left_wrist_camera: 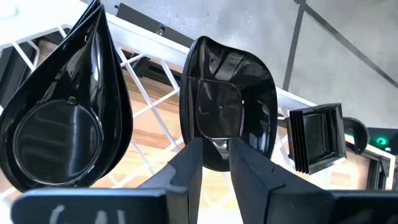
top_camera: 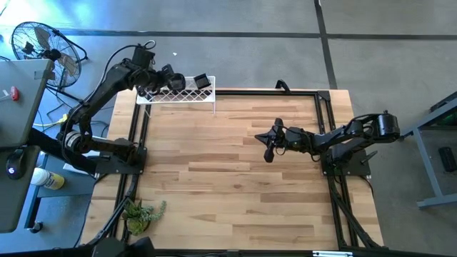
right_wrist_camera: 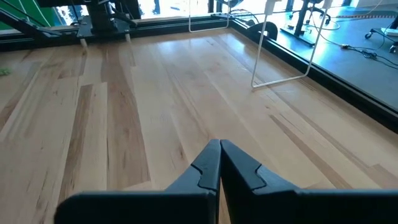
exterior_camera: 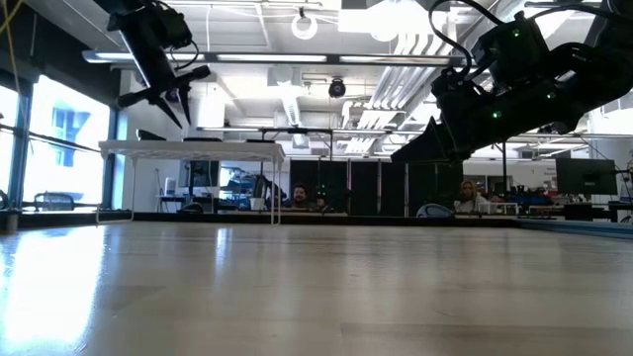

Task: Pick & Place Mini shaped plates
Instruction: Adjust the stacked drop-shaped plates

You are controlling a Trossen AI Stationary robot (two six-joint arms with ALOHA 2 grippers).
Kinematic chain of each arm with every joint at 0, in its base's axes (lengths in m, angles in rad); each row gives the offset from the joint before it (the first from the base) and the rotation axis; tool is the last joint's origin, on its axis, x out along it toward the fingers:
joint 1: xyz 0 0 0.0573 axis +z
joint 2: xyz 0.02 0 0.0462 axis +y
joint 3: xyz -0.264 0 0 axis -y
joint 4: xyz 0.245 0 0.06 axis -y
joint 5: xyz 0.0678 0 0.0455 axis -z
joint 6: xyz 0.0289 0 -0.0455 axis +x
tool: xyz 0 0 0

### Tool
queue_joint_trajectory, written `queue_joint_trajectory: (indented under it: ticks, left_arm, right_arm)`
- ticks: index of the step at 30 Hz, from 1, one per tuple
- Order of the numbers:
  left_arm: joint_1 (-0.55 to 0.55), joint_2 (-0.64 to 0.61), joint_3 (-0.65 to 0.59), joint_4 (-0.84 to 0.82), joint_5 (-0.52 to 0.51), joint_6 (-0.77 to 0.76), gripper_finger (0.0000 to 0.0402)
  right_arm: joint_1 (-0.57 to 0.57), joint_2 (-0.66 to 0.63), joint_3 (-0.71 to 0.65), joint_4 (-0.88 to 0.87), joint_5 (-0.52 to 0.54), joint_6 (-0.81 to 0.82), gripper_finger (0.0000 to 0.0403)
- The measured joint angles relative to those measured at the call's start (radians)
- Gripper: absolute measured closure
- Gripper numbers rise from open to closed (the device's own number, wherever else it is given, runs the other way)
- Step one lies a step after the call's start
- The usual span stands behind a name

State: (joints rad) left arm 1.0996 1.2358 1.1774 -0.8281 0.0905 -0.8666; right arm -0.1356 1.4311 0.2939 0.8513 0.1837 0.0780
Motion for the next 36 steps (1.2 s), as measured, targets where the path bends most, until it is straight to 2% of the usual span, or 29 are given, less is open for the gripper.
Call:
queue_joint_trajectory:
  ticks: [5,9,12,14,16,18,21,26,30,36]
  left_arm:
    - [0.000,-0.003,0.000,0.008,0.049,0.078,0.0330]
    - [0.000,-0.019,0.012,-0.041,0.061,0.226,0.0364]
    - [0.000,-0.019,0.084,-0.154,-0.038,0.328,0.0394]
    - [0.000,-0.018,0.151,-0.250,-0.143,0.367,0.0396]
    - [0.000,-0.007,0.192,-0.301,-0.175,0.399,0.0394]
    - [0.000,0.007,0.196,-0.332,-0.180,0.420,0.0397]
    - [-0.010,0.043,0.195,-0.372,-0.244,0.443,0.0400]
    - [-0.093,0.136,0.195,-0.419,-0.431,0.448,0.0399]
    - [-0.127,0.162,0.195,-0.435,-0.557,0.452,0.0399]
    - [-0.126,0.184,0.195,-0.483,-0.590,0.441,0.0399]
  right_arm:
    - [0.000,0.000,0.000,0.000,0.000,0.000,0.0397]
    - [0.000,0.000,0.000,0.000,0.000,0.000,0.0400]
    - [0.000,0.000,0.000,0.000,0.000,0.000,0.0401]
    - [0.000,0.000,0.000,0.000,0.003,0.000,0.0399]
    - [0.000,0.000,0.000,0.000,0.008,0.000,0.0397]
    - [0.000,0.000,0.000,0.001,0.008,0.000,0.0397]
    - [0.000,0.000,0.000,0.002,0.008,0.000,0.0400]
    - [0.001,0.000,0.000,0.001,0.007,0.000,0.0399]
    - [0.001,0.000,0.000,0.001,0.008,0.000,0.0397]
    - [0.001,0.000,0.000,0.002,0.008,0.000,0.0401]
